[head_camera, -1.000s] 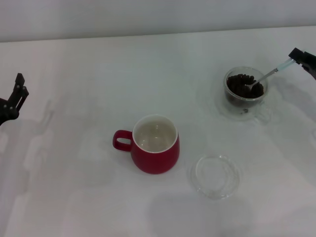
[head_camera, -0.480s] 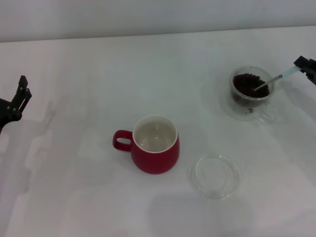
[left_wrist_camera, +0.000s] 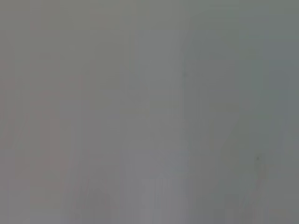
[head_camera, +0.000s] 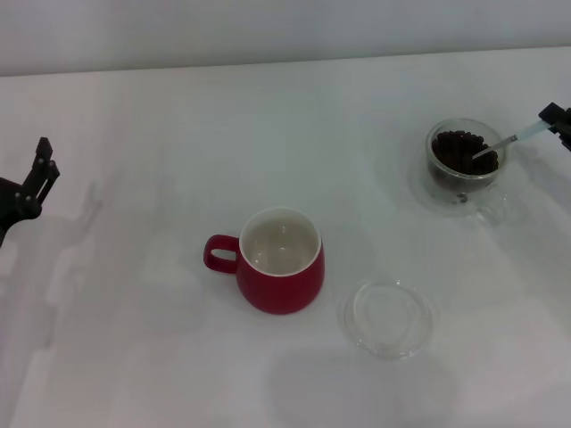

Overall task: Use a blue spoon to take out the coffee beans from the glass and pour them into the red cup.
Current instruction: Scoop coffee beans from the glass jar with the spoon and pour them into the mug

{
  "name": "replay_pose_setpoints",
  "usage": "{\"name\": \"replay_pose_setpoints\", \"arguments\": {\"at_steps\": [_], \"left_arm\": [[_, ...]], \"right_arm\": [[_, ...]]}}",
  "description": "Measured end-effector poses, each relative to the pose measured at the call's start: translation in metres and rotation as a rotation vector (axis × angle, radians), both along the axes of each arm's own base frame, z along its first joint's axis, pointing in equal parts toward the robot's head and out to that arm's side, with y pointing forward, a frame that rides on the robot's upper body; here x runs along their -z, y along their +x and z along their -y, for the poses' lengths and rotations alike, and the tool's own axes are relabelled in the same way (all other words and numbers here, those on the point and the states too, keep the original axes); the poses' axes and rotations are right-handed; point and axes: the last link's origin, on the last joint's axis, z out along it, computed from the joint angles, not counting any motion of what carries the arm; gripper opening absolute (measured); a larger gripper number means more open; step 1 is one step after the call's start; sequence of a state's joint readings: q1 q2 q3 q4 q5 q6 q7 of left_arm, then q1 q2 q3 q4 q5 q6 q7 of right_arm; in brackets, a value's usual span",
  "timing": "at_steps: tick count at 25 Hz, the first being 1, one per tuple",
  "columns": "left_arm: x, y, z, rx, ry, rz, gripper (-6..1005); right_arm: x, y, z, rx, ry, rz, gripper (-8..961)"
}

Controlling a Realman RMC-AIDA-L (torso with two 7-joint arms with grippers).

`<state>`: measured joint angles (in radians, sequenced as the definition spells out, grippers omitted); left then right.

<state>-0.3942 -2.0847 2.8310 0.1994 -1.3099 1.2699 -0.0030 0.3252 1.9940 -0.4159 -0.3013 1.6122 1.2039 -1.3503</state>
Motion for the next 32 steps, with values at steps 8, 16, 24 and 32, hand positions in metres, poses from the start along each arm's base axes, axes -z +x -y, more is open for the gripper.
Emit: {"name": "replay_pose_setpoints", "arguments": {"at_steps": [8,16,24,32], "left_arm": [[0.001,0.002,-0.002,0.003,-0.004,0.0,846],[0.001,0.004,-0.004,0.01,-0.004,0.0,846],[0.002,0.005,-0.007,0.009,-0.011,-0.002,847],[0.001,0.006,-0.009,0.009,-0.008,0.0,846]], "right_arm": [[-0.003,0.0,-0.001,0.0,0.007,0.005,148],[-0.007,0.001,-0.003,-0.002,0.018,0.01,148],[-0.015,0.003,-0.005,0.0,0.034,0.017,148],[-0.022,0.004,-0.005,0.0,0.053,0.025,149]]}}
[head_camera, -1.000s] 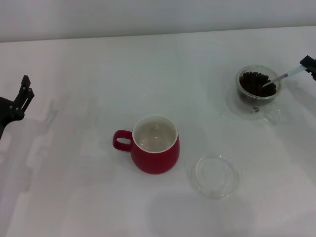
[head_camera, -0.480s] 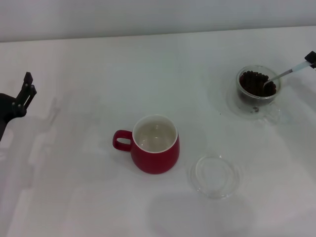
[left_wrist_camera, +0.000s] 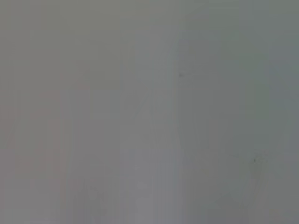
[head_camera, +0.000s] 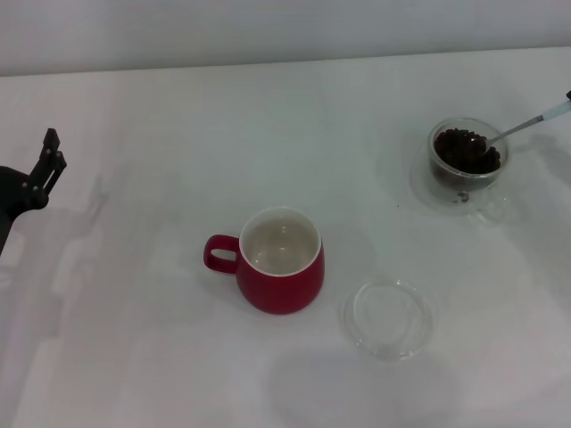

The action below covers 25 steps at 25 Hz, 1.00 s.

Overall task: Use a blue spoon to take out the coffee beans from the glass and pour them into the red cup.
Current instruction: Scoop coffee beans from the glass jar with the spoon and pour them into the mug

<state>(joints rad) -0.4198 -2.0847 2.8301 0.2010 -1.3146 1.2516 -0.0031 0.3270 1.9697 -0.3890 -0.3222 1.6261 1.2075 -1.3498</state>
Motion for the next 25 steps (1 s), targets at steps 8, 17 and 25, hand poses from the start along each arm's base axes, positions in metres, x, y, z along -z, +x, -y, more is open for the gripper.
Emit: {"name": "replay_pose_setpoints", "arguments": {"at_steps": [8,17,25], "left_arm": [[0.0002,0.002,-0.0018,0.006,0.0,0.001,846],[0.0019,0.0028,-0.0032,0.003,-0.008,0.0,847],[0.0021,0.0032,-0.0034,0.005,-0.009,0.0,847]], "right_arm": [[-0.0028,0.0007,0.0,0.005,0.002,-0.015,149],[-0.0085,-0.0006,0.0005,-0.008,0.001,-0.042,149],[-0.0097,-0.0055,0.0016,-0.04,-0.003,-0.065,149]]}}
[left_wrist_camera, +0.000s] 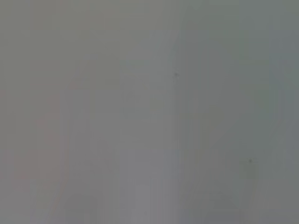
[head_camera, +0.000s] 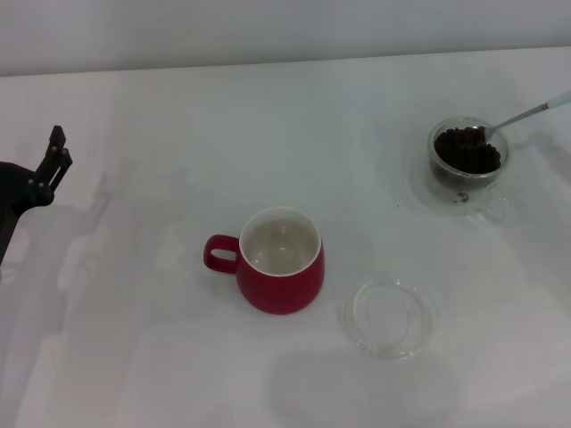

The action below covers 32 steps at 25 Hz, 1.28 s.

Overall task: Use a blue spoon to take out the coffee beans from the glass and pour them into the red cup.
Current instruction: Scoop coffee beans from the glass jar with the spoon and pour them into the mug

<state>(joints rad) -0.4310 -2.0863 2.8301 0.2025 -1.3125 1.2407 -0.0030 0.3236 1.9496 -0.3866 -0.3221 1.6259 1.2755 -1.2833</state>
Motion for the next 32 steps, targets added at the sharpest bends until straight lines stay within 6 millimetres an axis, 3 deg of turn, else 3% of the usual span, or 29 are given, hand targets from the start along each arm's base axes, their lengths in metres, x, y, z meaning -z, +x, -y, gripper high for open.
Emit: {"name": "replay_pose_setpoints", "arguments": {"at_steps": [17,32], "left_arm": [[0.003,0.002,0.002,0.006,-0.014,0.003,847],[0.007,0.001,0.007,0.012,-0.032,-0.002,846]], "right_arm": [[0.011,-0.017,0.005,-0.092,-0.03,-0.058,150],[0.049,-0.038,0.009,-0.185,-0.16,-0.065,150]]}}
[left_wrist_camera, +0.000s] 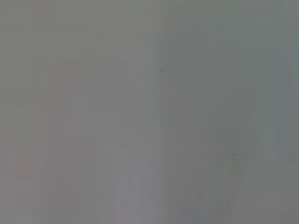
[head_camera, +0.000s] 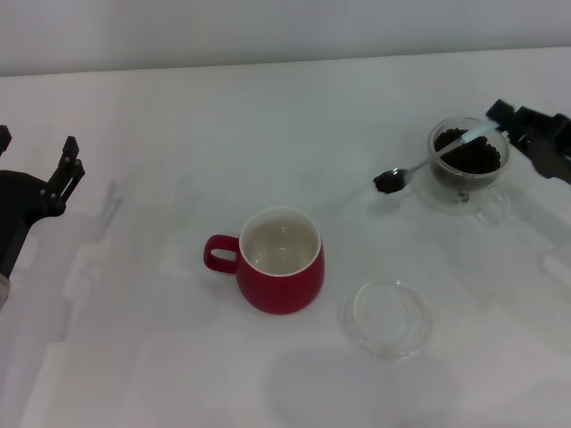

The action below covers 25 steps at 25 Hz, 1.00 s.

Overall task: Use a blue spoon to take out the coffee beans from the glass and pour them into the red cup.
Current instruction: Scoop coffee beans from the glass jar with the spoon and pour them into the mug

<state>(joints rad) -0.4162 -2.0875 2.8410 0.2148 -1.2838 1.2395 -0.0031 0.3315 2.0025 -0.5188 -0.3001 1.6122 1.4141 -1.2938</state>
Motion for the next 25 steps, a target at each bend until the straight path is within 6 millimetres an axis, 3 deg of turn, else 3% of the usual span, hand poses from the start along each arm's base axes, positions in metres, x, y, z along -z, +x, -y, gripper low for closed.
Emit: {"name": "replay_pose_setpoints", "arguments": {"at_steps": [13,25], "left_arm": [[0.001,-0.008,0.009,-0.026,-0.002,0.001,846],[0.0,-0.01,0.011,-0.03,0.001,0.001,847]], "right_arm": [[0.017,-0.022,-0.009,-0.079,-0.056,-0.032,150],[0.046,-0.052,-0.022,-0.173,-0.155,-0.036,150]]}}
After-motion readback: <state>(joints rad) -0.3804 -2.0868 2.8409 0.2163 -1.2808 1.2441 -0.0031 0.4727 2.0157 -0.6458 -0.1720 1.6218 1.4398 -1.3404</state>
